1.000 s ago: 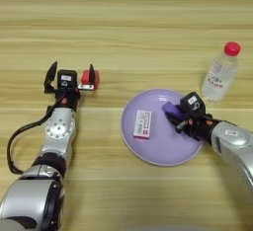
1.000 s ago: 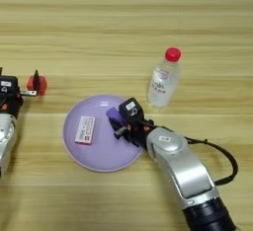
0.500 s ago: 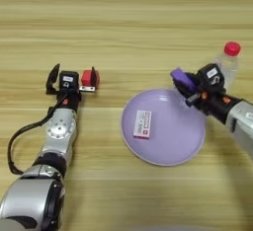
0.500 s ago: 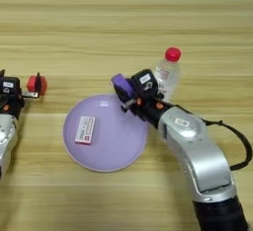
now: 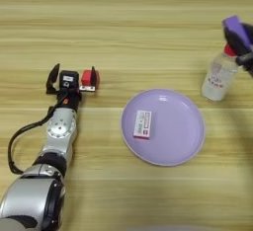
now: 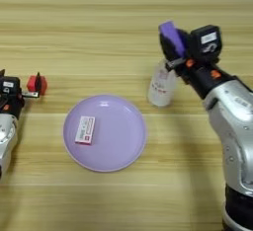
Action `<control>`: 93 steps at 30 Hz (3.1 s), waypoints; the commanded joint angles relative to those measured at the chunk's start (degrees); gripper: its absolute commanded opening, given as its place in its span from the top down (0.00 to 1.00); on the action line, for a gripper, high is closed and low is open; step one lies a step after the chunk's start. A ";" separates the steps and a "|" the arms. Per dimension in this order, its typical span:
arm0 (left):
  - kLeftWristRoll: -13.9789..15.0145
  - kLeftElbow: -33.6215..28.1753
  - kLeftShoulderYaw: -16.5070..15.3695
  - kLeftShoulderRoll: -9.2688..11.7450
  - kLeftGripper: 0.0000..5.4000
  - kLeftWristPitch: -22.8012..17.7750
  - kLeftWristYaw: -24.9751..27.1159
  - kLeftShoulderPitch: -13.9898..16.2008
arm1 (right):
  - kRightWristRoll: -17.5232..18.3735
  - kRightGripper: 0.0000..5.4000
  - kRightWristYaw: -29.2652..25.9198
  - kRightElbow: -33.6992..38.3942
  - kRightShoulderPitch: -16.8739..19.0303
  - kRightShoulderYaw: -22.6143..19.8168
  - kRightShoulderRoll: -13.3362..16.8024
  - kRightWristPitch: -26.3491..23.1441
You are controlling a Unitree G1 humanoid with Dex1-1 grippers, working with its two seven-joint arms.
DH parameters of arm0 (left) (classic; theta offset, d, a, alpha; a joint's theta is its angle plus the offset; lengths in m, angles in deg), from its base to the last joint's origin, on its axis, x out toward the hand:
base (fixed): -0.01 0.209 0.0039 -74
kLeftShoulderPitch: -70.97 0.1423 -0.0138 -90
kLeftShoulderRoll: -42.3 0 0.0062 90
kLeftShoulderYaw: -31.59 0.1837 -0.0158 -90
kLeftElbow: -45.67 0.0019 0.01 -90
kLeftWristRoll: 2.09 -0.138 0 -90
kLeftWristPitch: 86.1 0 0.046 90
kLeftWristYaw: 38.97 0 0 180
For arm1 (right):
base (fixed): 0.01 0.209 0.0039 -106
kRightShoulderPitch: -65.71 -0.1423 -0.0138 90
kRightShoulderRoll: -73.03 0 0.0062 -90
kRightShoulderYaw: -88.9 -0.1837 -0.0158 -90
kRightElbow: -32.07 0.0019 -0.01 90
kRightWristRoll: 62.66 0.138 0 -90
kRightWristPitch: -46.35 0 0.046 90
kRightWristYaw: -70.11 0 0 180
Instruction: Move the objects on the table
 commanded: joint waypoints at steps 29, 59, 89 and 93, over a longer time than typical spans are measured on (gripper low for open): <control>-0.07 -1.85 -0.19 0.41 0.00 -0.19 -0.19 0.62 | -7.84 0.74 1.92 -38.42 3.86 4.28 1.20 11.78; -0.26 -1.66 -0.21 0.67 0.00 -0.22 -0.24 0.60 | -8.69 0.33 5.81 -35.96 3.30 3.72 -0.38 20.81; -0.30 -1.76 -0.02 0.22 0.00 -0.15 -0.42 0.51 | -32.17 0.00 -1.11 -16.29 0.97 31.28 2.44 25.77; -0.36 -2.31 0.07 0.06 0.00 0.01 -0.55 0.84 | -37.02 0.00 -1.78 -22.08 0.03 36.40 1.65 25.45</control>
